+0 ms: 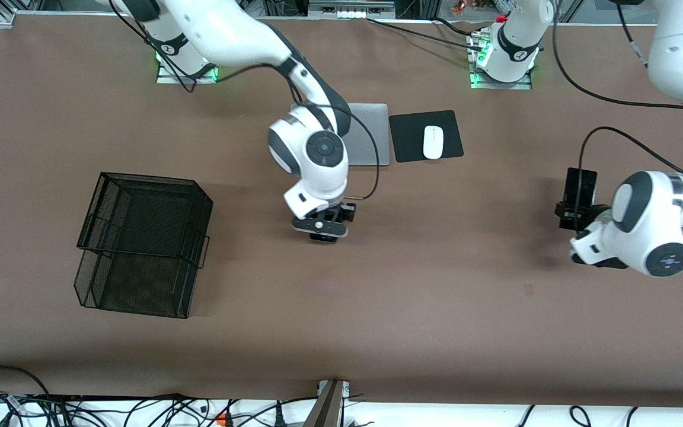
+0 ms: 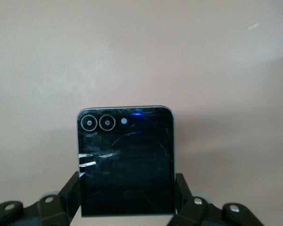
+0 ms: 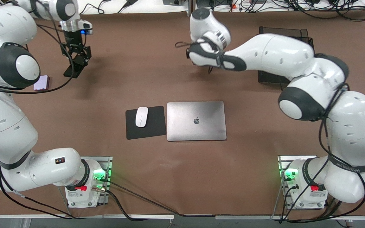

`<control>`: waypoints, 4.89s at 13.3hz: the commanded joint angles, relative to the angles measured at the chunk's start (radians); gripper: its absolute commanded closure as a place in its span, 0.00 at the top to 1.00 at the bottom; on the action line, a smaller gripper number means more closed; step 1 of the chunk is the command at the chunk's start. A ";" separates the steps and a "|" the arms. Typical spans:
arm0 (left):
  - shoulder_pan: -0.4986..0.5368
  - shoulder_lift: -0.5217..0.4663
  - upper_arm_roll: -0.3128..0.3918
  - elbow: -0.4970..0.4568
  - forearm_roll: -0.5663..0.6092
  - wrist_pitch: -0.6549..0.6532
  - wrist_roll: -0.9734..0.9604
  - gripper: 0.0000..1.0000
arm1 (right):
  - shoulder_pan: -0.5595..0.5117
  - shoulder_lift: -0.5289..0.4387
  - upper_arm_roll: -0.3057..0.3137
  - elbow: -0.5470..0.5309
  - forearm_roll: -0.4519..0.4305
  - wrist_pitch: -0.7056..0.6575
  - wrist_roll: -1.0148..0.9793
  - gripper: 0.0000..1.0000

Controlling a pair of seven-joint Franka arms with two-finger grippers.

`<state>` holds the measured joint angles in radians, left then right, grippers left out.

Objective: Place phones with both arms
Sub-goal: 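Carry the flip phone to the basket while the left gripper carries the tall phone, then release the flip phone into the basket while the left gripper releases the tall phone, then grasp the tall phone with the right gripper while the left gripper grasps the white phone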

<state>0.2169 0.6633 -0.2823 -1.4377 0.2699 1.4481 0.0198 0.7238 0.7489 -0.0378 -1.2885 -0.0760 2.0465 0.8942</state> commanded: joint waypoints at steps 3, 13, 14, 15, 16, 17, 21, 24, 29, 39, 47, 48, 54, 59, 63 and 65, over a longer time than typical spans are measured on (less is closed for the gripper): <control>-0.114 0.008 0.014 0.056 -0.199 -0.069 -0.061 0.18 | -0.144 -0.236 -0.028 -0.083 0.031 -0.251 -0.249 0.19; -0.439 0.183 0.014 0.043 -0.704 0.630 -0.155 0.23 | -0.253 -0.431 -0.428 -0.578 0.185 0.021 -0.954 0.19; -0.474 0.197 0.014 0.043 -0.727 0.694 -0.181 0.23 | -0.268 -0.428 -0.428 -0.604 0.185 0.050 -0.966 0.19; -0.509 0.212 0.014 0.043 -0.742 0.754 -0.210 0.23 | -0.280 -0.416 -0.428 -0.612 0.186 0.063 -0.974 0.20; -0.546 0.228 0.014 0.043 -0.773 0.800 -0.249 0.25 | -0.296 -0.407 -0.428 -0.612 0.185 0.061 -0.979 0.20; -0.580 0.240 0.014 0.043 -0.800 0.837 -0.273 0.40 | -0.308 -0.401 -0.428 -0.612 0.185 0.060 -0.979 0.22; -0.555 0.181 0.031 0.019 -0.798 0.754 -0.299 1.00 | -0.337 -0.382 -0.428 -0.603 0.185 0.050 -0.971 0.81; -0.434 0.084 0.093 0.045 -0.665 0.368 -0.285 1.00 | -0.334 -0.388 -0.427 -0.551 0.186 0.012 -0.969 1.00; -0.326 -0.004 0.094 0.065 -0.061 -0.049 -0.282 1.00 | -0.298 -0.390 -0.415 -0.295 0.183 -0.239 -0.965 1.00; -0.053 0.004 0.149 -0.081 0.233 -0.071 -0.276 1.00 | 0.216 -0.229 -0.392 -0.108 0.200 -0.181 -0.335 1.00; 0.329 -0.054 0.134 -0.274 0.212 0.551 0.132 1.00 | 0.252 0.061 -0.223 -0.046 0.294 0.171 -0.299 1.00; 0.395 -0.054 0.123 -0.317 0.171 0.649 0.220 1.00 | 0.253 0.087 -0.221 -0.046 0.285 0.210 -0.301 1.00; 0.573 -0.005 0.057 -0.380 0.057 0.818 0.405 1.00 | 0.263 0.188 -0.221 -0.054 0.271 0.337 -0.301 1.00; 0.567 0.007 0.054 -0.366 -0.028 0.810 0.404 1.00 | 0.263 0.202 -0.221 -0.061 0.274 0.353 -0.302 0.98; 0.562 0.006 0.054 -0.365 -0.028 0.808 0.402 0.56 | 0.261 0.196 -0.221 -0.066 0.278 0.353 -0.305 0.13; 0.550 -0.014 0.029 -0.357 -0.026 0.784 0.396 0.41 | 0.261 0.181 -0.221 -0.061 0.285 0.340 -0.308 0.00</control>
<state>0.7822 0.6693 -0.2312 -1.8035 0.2694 2.2562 0.4007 0.9861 0.9362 -0.2603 -1.3664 0.2030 2.3902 0.6001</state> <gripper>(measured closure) 0.159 0.225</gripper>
